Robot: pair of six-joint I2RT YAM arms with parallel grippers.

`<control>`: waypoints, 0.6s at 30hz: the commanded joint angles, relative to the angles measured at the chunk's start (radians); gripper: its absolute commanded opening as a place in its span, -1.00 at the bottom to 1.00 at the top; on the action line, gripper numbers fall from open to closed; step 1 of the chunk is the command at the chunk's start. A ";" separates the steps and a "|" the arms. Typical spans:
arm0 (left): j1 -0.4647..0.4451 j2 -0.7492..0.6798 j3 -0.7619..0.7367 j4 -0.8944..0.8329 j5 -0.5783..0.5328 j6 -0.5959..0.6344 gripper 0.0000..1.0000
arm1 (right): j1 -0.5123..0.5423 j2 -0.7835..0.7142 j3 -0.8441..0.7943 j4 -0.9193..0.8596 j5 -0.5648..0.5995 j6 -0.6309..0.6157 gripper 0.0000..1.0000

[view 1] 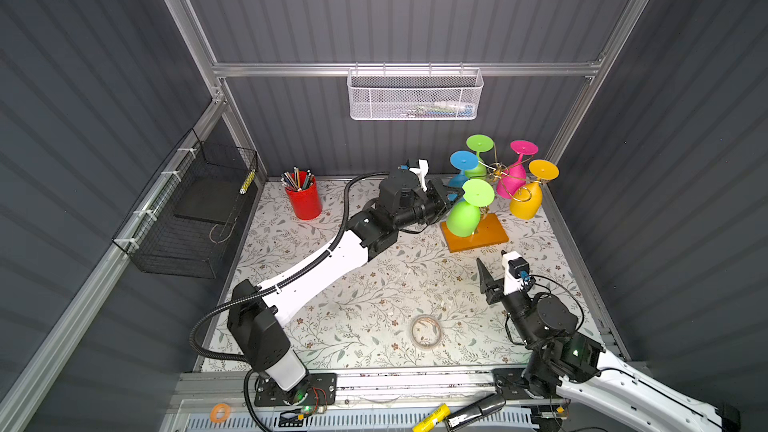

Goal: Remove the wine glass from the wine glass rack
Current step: 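Pull the green glass off the rack toward the pen cup with the left gripper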

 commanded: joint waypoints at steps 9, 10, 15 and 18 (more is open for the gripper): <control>0.059 -0.192 -0.167 -0.027 0.023 0.093 -1.00 | -0.003 0.006 0.038 -0.048 -0.009 0.036 0.32; 0.068 -0.204 -0.174 -0.037 0.029 0.103 -1.00 | -0.002 0.010 0.040 -0.048 -0.009 0.039 0.32; 0.116 -0.267 -0.207 -0.104 0.047 0.185 -1.00 | -0.002 0.066 0.059 -0.069 -0.009 0.070 0.33; 0.143 -0.316 -0.245 -0.128 0.036 0.235 -1.00 | -0.003 0.103 0.073 -0.080 -0.009 0.091 0.34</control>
